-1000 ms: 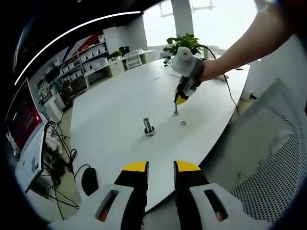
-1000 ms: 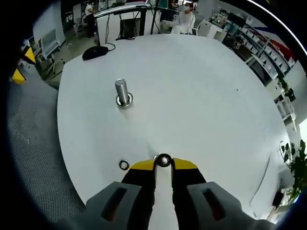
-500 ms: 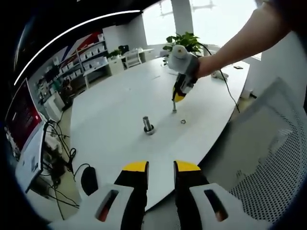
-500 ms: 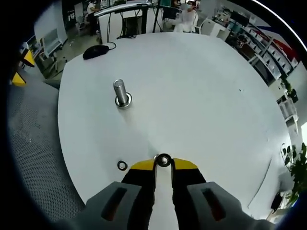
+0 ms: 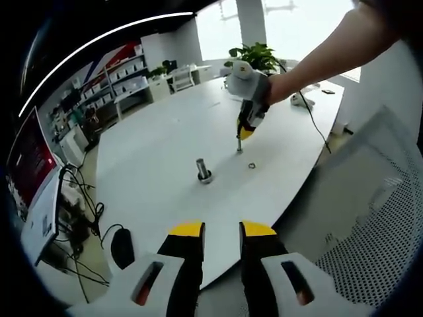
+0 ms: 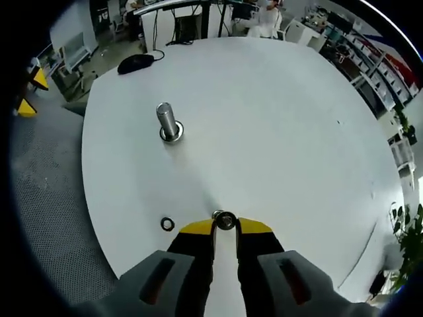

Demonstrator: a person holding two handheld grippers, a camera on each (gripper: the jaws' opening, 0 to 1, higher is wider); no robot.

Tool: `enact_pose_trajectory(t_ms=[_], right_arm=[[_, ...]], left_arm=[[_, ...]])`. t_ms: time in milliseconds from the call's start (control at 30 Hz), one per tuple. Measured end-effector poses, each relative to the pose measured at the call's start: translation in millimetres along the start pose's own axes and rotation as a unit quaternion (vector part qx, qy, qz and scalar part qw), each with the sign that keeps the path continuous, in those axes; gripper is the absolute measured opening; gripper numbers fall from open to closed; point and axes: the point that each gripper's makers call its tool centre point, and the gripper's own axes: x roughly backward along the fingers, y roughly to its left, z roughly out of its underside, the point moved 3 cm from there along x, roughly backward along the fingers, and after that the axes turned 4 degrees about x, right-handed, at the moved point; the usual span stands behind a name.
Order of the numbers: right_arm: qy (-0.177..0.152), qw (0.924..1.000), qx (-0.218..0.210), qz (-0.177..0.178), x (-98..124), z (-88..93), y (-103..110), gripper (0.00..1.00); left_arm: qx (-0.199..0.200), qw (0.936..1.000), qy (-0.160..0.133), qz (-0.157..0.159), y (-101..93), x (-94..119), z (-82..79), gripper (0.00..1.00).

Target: Place the washer onto the threaded stud by aligning its center hole with the stud, sliding it down to the base, and recovering from edge contact or off-axis alignment until the washer reaches the visible bottom stop.

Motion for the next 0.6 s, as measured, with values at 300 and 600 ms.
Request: enact_pose_trajectory(t_ms=[300, 600], right_arm=[[0.017, 0.9998, -0.003, -0.010, -20.9, 6.4, 9.2, 0.14], [0.027, 0.9992, -0.021, -0.022, -36.9, 10.9, 13.9, 0.15]], left_arm=[[0.004, 1.0000, -0.001, -0.002, 1.1, 0.6, -0.1, 0.19], [0.004, 1.0000, 0.002, 0.002, 0.7, -0.4, 1.9, 0.18]])
